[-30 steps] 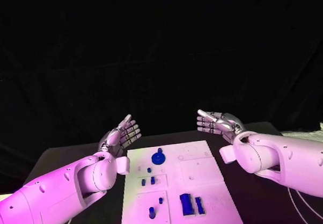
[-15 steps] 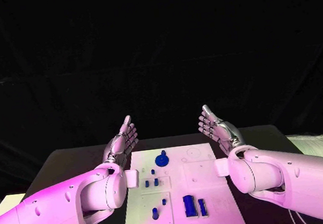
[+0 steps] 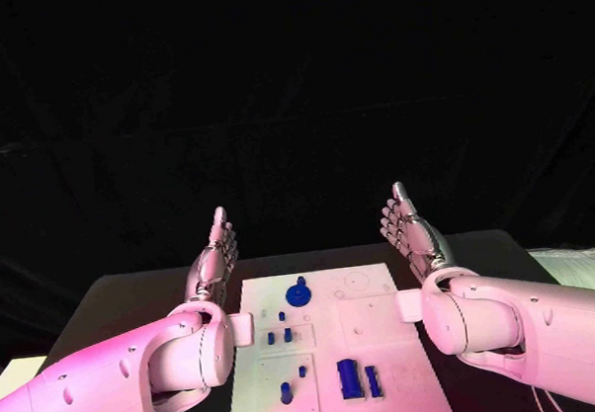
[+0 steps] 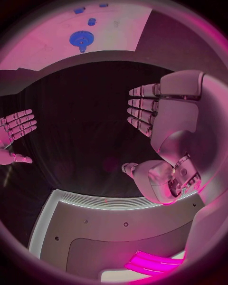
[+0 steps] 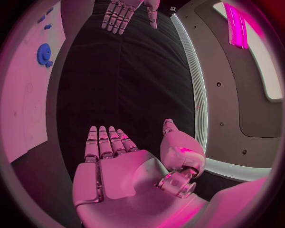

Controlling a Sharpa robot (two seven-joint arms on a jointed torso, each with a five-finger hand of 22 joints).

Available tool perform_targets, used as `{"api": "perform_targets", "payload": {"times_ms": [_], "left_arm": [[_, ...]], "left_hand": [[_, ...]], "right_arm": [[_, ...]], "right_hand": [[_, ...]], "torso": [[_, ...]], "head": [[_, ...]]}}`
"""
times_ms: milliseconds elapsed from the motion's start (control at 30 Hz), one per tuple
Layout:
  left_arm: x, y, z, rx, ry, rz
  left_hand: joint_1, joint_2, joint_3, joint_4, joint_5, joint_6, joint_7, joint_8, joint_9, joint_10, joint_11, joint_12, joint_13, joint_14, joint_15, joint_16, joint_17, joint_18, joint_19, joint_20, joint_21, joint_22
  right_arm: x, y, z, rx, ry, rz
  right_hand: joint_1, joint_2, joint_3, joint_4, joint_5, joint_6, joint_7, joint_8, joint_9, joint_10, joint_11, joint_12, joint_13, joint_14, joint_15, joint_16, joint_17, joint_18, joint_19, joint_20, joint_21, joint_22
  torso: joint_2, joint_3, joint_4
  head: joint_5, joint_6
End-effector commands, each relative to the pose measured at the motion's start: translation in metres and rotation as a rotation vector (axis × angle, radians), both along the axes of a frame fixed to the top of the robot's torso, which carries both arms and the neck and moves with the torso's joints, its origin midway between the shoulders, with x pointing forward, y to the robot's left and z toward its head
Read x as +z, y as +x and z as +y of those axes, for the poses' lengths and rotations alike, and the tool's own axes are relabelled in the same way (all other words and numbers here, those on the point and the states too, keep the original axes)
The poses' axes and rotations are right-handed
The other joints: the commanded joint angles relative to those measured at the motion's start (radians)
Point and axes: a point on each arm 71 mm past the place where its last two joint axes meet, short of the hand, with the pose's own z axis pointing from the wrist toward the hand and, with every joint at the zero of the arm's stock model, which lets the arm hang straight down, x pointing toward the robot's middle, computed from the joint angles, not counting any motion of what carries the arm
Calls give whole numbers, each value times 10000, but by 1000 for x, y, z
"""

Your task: Assemble the parts on the task board

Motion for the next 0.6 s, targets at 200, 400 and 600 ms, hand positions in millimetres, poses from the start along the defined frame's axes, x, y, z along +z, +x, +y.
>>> {"api": "perform_targets", "payload": {"times_ms": [200, 400, 600], "left_arm": [[3, 0, -1, 53, 177, -370], [3, 0, -1, 53, 177, -370], [3, 0, -1, 53, 177, -370]], "left_hand": [[-1031, 2, -405, -2, -65, -800, -17, -67, -16, -822, -13, -69, -11, -788, 0, -66, -14, -147, -642, -44, -36, -206], [-1499, 2, -405, -2, -65, -1809, -17, -67, -16, -1855, -13, -69, -11, -1769, 0, -66, -14, -147, -1476, -44, -36, -206], [-2319, 2, -405, -2, -65, -1809, -17, -67, -16, -1855, -13, -69, -11, -1769, 0, -66, -14, -147, -1476, -44, -36, -206]], "right_arm": [[2, 0, 0, -47, -19, -209], [2, 0, 0, -47, -19, -209], [2, 0, 0, -47, -19, -209]], "right_hand": [[-1228, -3, 62, 0, -51, -786, -13, -34, -11, -903, -4, -66, -15, -929, -1, -39, -14, -215, -865, -22, -36, -27], [-1536, -3, 62, 0, -51, -947, -13, -34, -11, -1109, -4, -66, -15, -1144, -1, -39, -14, -215, -1076, -22, -36, -27], [-2769, -3, 62, 0, -51, -1764, -13, -34, -11, -2014, -4, -66, -15, -2087, -1, -39, -14, -215, -1954, -22, -36, -27]], "torso": [[0, -1, 0], [0, -1, 0], [0, -1, 0]], "head": [[1, -1], [1, -1], [1, -1]]}}
